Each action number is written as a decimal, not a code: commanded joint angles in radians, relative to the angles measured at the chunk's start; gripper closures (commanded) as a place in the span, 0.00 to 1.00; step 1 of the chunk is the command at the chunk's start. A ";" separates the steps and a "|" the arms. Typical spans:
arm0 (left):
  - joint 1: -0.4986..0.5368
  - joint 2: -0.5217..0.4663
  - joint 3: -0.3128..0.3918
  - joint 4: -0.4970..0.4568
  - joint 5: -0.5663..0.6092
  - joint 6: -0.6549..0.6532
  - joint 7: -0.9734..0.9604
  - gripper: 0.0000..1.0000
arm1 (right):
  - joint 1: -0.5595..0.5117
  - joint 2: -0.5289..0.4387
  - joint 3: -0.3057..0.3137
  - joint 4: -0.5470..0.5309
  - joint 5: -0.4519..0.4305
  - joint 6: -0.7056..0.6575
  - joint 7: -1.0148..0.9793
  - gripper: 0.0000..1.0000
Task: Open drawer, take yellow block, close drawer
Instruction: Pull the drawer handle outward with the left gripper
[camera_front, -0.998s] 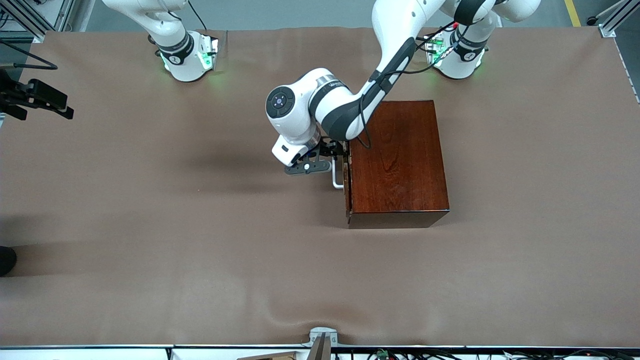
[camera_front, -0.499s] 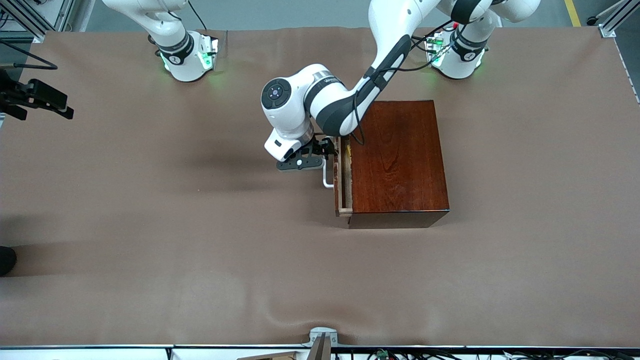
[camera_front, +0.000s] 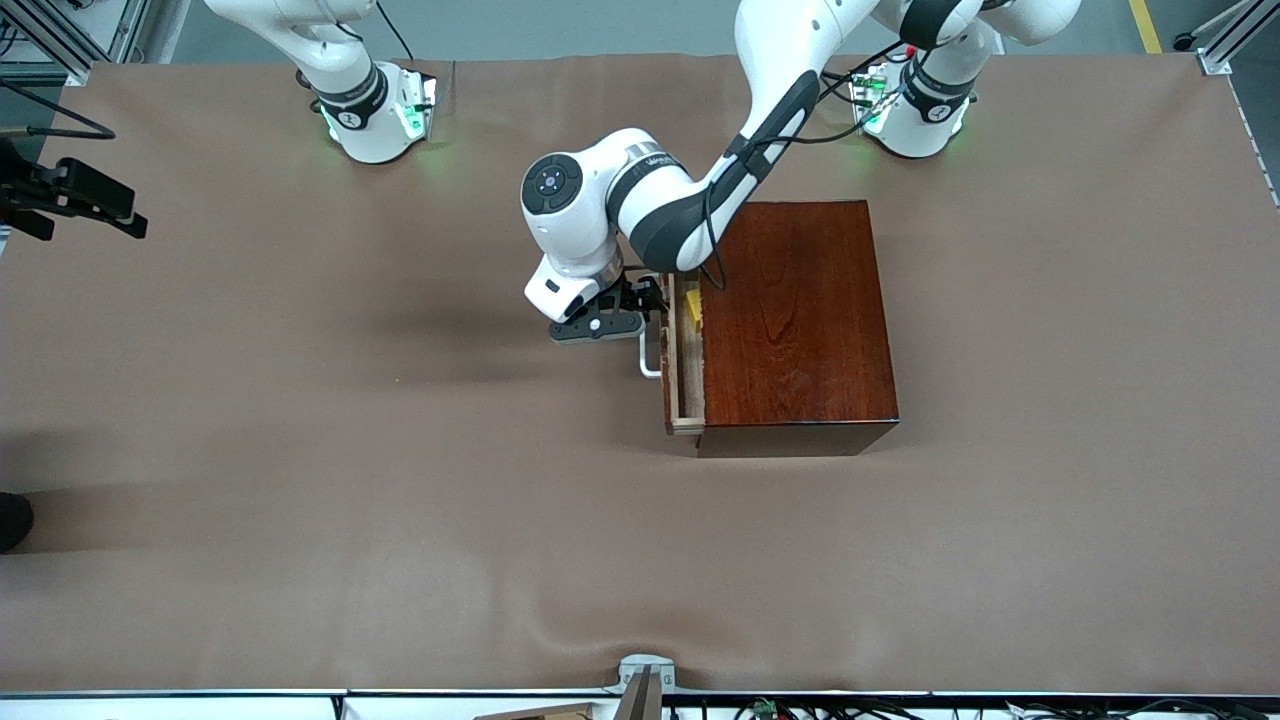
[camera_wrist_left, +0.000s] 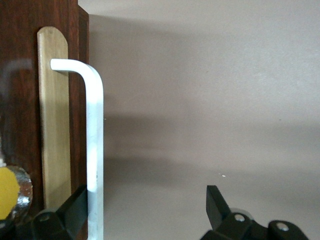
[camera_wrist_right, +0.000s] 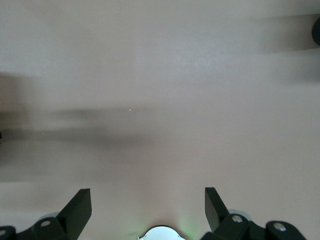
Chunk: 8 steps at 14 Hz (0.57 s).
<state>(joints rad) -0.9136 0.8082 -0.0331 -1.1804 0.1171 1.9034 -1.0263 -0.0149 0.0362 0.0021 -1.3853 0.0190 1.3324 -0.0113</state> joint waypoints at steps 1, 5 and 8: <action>-0.008 0.034 -0.004 0.039 -0.005 0.051 -0.024 0.00 | -0.007 -0.016 0.006 -0.015 -0.005 0.002 -0.006 0.00; -0.008 0.054 -0.007 0.065 -0.005 0.059 -0.035 0.00 | -0.007 -0.015 0.004 -0.015 -0.005 0.002 -0.006 0.00; -0.008 0.054 -0.007 0.067 -0.019 0.075 -0.040 0.00 | -0.007 -0.016 0.004 -0.015 -0.005 0.002 -0.006 0.00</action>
<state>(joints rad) -0.9132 0.8092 -0.0324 -1.1803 0.1171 1.9080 -1.0447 -0.0149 0.0362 0.0021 -1.3853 0.0190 1.3324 -0.0113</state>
